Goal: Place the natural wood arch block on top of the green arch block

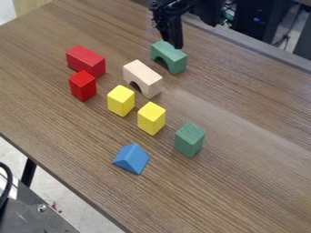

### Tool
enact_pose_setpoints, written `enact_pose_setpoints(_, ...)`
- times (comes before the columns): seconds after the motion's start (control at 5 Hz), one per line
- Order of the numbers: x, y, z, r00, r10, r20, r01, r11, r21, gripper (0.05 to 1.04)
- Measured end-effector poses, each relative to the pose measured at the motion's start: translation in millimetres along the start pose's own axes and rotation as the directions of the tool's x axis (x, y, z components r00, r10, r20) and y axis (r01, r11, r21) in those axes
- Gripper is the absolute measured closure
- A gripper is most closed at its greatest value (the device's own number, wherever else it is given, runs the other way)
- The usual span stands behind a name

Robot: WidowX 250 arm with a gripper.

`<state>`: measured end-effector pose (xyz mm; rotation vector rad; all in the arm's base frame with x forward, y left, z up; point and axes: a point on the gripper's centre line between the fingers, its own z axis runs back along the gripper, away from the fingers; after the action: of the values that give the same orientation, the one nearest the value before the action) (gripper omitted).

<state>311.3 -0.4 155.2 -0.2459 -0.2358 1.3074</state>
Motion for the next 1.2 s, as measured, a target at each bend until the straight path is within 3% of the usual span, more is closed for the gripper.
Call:
enact_pose_setpoints(0.4,2,8,-23,1.0,0.011,-0.015,-0.01,0.998,0.065,0.085)
enact_pose_setpoints(1.2,43,31,-65,0.996,0.079,0.037,-0.084,0.98,0.178,0.085)
